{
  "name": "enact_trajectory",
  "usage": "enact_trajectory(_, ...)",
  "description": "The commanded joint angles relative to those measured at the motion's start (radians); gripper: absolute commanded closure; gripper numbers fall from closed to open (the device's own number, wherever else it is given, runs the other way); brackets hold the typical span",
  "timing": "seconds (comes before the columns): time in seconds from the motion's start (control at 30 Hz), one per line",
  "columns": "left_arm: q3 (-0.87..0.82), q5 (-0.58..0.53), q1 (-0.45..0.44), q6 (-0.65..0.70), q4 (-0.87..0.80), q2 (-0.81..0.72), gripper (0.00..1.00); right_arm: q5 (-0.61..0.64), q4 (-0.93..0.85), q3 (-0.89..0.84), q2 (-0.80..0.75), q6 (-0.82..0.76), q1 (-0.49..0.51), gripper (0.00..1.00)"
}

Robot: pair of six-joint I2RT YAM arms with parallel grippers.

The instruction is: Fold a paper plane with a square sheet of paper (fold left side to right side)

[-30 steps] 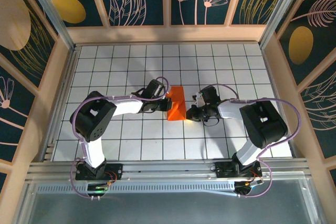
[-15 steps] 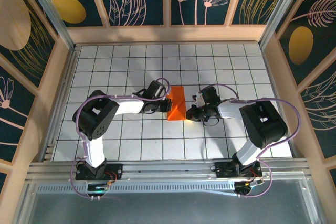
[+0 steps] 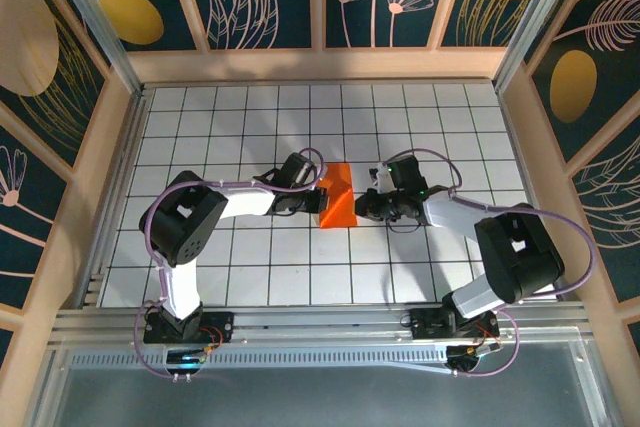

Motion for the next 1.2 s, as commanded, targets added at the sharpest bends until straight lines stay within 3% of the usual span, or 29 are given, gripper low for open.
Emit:
enact_trajectory(0.0,0.001,-0.026,0.007,0.022,-0.045,0.035,1.00,-0.027,0.088,0.015,0.015,0.064,0.016,1.00)
enact_trajectory(0.3,0.000,-0.025,0.007,0.024,-0.044,0.036,1.00,0.002,0.266,0.089,0.181,0.164,0.082,1.00)
enact_trajectory(0.6,-0.001,-0.026,0.007,0.026,-0.044,0.034,1.00,0.049,0.249,0.157,0.285,0.152,0.094,1.00)
enact_trajectory(1.17,-0.001,-0.048,0.007,0.035,-0.062,0.027,1.00,0.099,0.185,0.139,0.310,0.114,0.096,1.00)
